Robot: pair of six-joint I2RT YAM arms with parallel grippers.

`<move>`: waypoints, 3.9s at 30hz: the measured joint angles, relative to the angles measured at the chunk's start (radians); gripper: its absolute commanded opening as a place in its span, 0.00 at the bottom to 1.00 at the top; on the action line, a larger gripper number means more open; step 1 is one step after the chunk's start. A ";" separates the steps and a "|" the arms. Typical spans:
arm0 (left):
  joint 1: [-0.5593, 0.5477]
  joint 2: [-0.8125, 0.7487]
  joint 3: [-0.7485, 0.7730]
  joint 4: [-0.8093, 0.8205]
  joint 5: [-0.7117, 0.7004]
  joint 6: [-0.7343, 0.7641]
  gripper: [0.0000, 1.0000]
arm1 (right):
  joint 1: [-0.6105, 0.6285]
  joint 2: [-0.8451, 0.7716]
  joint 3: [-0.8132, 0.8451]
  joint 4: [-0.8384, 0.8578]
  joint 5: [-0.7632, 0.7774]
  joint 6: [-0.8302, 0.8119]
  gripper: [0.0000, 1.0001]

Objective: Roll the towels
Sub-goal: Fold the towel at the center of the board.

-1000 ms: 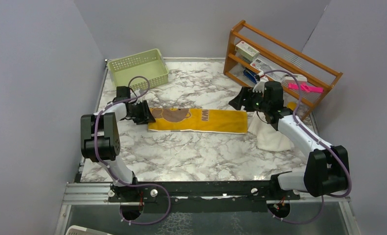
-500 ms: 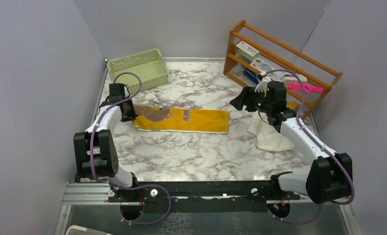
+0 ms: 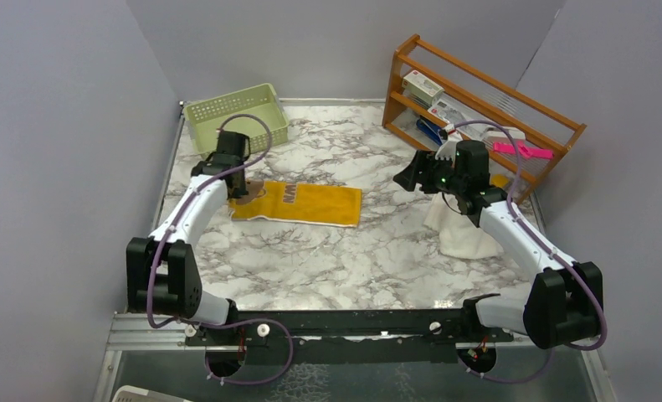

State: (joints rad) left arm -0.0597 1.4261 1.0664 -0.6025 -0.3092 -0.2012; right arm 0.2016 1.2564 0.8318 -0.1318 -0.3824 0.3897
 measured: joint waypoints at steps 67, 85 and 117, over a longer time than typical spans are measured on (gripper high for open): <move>-0.680 0.466 0.594 -0.393 0.077 0.022 0.00 | 0.000 0.001 -0.001 -0.038 0.026 -0.014 0.72; -0.182 0.167 0.502 -0.312 -0.082 0.145 0.00 | 0.000 -0.003 -0.001 -0.042 0.026 -0.020 0.72; -0.648 0.525 0.509 -0.251 0.060 0.077 0.00 | 0.000 -0.006 -0.001 -0.058 0.026 -0.021 0.72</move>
State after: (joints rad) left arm -0.7078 1.9507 1.5749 -0.8539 -0.2489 -0.1246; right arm 0.2016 1.2507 0.8310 -0.1902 -0.3569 0.3687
